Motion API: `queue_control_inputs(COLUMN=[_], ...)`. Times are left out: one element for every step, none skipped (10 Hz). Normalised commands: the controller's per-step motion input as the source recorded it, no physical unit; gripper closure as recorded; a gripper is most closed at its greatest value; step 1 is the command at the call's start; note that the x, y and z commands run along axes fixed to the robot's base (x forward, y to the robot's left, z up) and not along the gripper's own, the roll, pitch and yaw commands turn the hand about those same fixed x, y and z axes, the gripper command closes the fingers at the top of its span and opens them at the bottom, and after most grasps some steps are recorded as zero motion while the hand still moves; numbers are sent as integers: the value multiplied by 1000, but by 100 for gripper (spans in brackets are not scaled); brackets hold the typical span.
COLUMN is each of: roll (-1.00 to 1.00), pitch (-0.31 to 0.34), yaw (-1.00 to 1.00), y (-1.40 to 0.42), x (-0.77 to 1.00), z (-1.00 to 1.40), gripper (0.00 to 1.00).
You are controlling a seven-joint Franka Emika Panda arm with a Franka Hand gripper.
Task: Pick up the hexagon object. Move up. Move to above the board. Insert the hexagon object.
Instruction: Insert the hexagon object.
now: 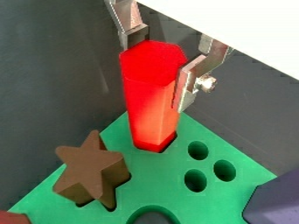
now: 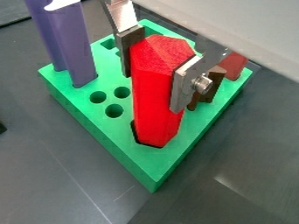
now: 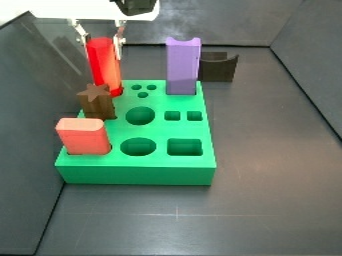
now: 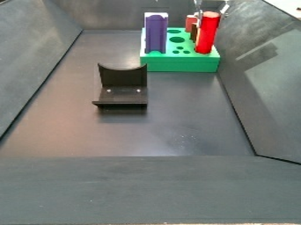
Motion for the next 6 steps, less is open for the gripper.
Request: queue_control_inputs(roll=[0,0,0,0,1,29], pitch=[-20,0,0,0,0,0], yaw=[9,46,74,66,74,86], y=[0,0,0,46,49,9], x=[43,0,0,0,0,0], z=[-320,-157,-257,-343,-326,-317], gripper=[100,100,100,100,100,100])
